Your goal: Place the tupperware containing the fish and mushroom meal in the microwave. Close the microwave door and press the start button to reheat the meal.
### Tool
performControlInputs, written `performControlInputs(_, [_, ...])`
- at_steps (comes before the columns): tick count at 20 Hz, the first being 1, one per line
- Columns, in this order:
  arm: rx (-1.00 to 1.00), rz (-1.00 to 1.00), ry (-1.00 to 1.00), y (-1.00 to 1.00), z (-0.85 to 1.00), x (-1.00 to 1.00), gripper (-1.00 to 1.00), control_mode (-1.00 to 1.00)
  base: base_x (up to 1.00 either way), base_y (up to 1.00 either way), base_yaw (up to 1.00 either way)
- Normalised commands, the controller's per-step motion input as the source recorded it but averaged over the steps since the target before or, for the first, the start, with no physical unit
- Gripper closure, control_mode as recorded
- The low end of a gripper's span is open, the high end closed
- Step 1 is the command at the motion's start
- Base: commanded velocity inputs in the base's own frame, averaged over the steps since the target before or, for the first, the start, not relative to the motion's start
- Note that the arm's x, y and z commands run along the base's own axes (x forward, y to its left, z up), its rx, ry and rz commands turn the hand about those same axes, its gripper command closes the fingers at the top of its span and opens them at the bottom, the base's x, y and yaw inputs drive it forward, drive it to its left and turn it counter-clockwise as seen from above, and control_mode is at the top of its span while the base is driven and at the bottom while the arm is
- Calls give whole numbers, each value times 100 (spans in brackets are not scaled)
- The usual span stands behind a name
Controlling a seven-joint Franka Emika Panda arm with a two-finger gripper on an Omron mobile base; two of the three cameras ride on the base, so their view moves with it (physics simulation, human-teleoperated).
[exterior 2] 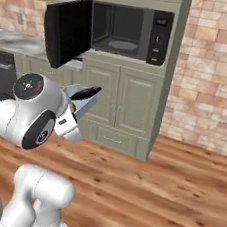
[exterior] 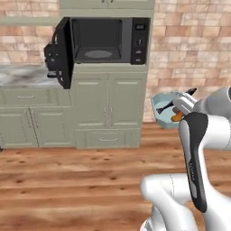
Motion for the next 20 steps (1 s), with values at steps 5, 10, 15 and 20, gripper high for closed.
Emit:
performControlInputs(5, [0, 0, 0, 0, 0, 0, 100, 100, 95, 23, 15])
performControlInputs(10, [0, 0, 0, 0, 0, 0, 100, 100, 75, 42, 15])
performControlInputs(15, [0, 0, 0, 0, 0, 0, 100, 100, 74, 30, 13])
performControlInputs(20, [0, 0, 0, 0, 0, 0, 100, 100, 81, 3, 6])
